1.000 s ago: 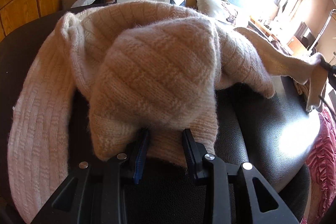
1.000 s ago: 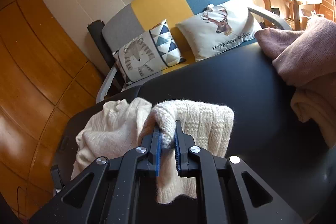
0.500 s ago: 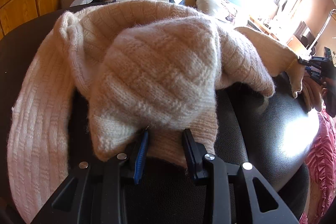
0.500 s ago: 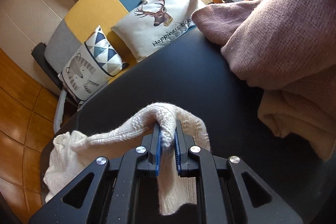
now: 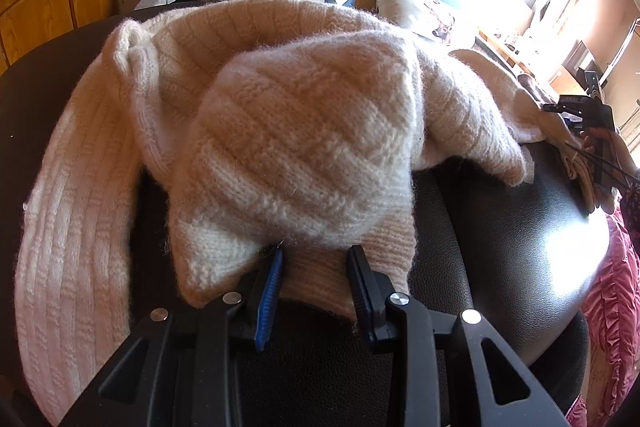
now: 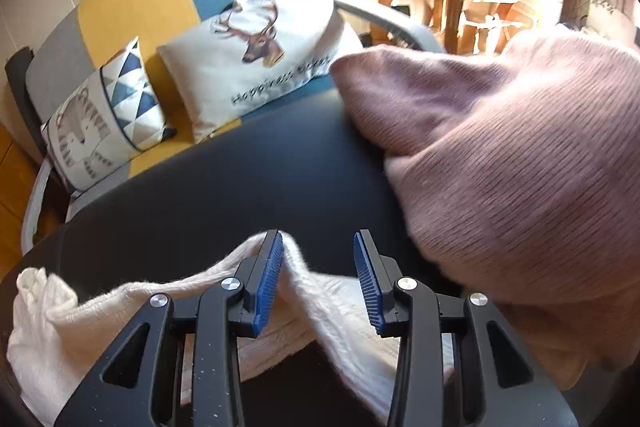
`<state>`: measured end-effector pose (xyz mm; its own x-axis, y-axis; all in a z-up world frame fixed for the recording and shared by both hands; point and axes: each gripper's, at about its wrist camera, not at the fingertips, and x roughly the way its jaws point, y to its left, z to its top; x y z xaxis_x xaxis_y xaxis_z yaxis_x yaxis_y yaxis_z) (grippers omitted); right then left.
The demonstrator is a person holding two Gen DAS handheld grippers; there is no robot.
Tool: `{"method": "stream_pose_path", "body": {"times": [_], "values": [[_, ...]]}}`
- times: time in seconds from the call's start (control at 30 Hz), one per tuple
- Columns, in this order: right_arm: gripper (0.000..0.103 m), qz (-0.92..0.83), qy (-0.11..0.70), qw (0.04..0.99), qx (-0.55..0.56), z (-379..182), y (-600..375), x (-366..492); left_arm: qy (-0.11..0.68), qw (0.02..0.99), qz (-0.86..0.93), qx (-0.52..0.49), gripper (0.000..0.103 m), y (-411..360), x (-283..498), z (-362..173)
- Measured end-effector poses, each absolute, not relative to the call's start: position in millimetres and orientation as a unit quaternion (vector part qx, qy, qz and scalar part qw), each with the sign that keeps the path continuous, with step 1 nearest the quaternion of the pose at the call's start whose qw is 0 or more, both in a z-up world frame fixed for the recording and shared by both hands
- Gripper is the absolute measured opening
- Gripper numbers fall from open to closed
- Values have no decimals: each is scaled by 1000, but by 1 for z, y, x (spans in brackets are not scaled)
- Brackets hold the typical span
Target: Fold clothes
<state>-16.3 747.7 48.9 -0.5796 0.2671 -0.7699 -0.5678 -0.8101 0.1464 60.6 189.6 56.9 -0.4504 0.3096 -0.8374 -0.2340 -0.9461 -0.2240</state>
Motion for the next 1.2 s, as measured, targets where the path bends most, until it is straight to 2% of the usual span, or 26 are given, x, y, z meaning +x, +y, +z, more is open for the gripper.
{"method": "stream_pose_path", "body": {"times": [0.13,0.2,0.23,0.3,0.43,0.5,0.53,0.6,0.7,0.77,0.83,0.9,1.0,1.2], "values": [[40,893,190,221,-343,70,742,4,-41,159,851,-499,33,182,56,60],[40,900,172,198,-348,68,726,8,-43,158,853,-496,33,218,116,24],[40,902,161,189,-353,66,717,9,-44,157,854,-495,33,220,119,21],[41,898,137,172,-380,51,700,2,-42,155,855,-492,33,217,98,17],[41,874,93,160,-449,11,678,-23,-40,155,855,-493,33,227,105,2],[41,855,109,173,-477,-9,682,-35,-41,158,853,-495,33,225,104,-2],[44,852,125,176,-478,-16,684,-37,-44,159,852,-497,33,224,104,-2],[48,858,142,186,-458,-14,683,-35,-46,160,851,-497,33,210,100,-2],[48,872,160,188,-422,3,665,-18,-43,161,852,-496,33,210,109,-9],[49,894,176,154,-383,20,641,5,-45,162,852,-496,33,208,110,-9],[58,907,194,92,-362,30,608,28,-50,163,852,-494,33,206,113,-9],[62,906,206,31,-369,26,574,47,-55,164,853,-492,33,203,114,-10],[63,897,219,-52,-380,20,523,75,-82,171,849,-493,33,194,122,-9],[62,884,219,-99,-401,-7,453,113,-136,184,839,-494,33,176,137,-8]]}}
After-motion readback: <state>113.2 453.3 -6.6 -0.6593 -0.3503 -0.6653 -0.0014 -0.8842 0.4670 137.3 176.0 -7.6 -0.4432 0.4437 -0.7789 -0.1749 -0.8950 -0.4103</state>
